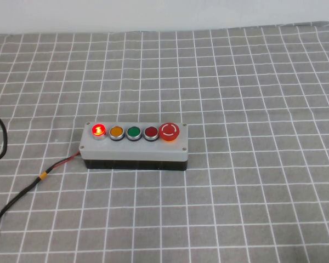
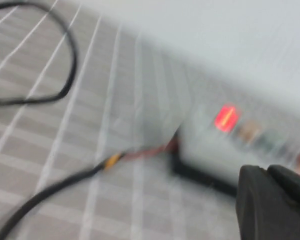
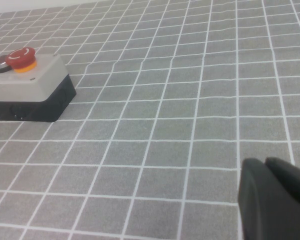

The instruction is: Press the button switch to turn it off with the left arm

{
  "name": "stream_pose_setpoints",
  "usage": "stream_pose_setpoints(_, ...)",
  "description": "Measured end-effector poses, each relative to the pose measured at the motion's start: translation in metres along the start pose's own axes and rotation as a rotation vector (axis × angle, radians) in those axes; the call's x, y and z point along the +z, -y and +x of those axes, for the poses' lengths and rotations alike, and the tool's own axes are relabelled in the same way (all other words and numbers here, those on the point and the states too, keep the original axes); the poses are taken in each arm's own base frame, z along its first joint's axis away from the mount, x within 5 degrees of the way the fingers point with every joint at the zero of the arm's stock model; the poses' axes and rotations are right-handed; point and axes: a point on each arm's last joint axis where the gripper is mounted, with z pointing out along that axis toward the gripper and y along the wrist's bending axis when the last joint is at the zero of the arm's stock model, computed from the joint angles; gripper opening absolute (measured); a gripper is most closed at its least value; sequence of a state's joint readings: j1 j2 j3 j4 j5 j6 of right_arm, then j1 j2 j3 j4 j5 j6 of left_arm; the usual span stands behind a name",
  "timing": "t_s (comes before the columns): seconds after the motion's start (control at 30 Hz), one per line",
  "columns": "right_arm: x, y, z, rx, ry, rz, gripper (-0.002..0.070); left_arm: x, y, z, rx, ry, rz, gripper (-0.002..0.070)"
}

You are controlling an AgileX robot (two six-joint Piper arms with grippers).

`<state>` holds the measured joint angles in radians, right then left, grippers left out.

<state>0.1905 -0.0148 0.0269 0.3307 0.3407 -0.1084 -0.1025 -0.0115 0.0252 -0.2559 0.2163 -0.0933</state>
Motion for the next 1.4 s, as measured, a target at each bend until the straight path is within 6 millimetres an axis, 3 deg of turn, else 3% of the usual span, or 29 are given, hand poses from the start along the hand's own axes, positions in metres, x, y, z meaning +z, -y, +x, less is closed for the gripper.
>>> stream_pose_setpoints(0.1,0.000,0.000,0.000,0.000,0.000,0.000,-0.0017,-0.001,0.002,-0.009,-0.132,0.103,0.030,-0.0003)
stream_pose_setpoints(0.3,0.000,0.000,0.000,0.000,0.000,0.000,-0.0017,-0.001,0.002,-0.015,-0.168,0.160,0.038,-0.0003)
stream_pose_setpoints(0.43,0.000,0.000,0.000,0.000,0.000,0.000,-0.0017,-0.003,0.015,-0.032,-0.100,0.001,0.039,-0.0003)
stream_pose_setpoints(0.6,0.000,0.000,0.000,0.000,0.000,0.000,-0.0017,0.011,0.035,-0.073,0.028,-0.407,-0.023,-0.0003)
stream_pose_setpoints(0.77,0.000,0.000,0.000,0.000,0.000,0.000,-0.0017,0.053,0.048,-0.107,0.137,-0.775,-0.044,-0.0003)
stream_pose_setpoints(1.03,0.000,0.000,0.000,0.000,0.000,0.000,-0.0017,0.136,0.058,-0.144,0.246,-0.859,-0.003,-0.0003)
stream_pose_setpoints(1.17,0.000,0.000,0.000,0.000,0.000,0.000,-0.0017,0.184,0.069,-0.139,0.305,-0.892,0.048,-0.0003)
stream_pose_setpoints(1.4,0.000,0.000,0.000,0.000,0.000,0.000,-0.0017,0.247,0.093,-0.118,0.384,-0.958,0.120,-0.0003)
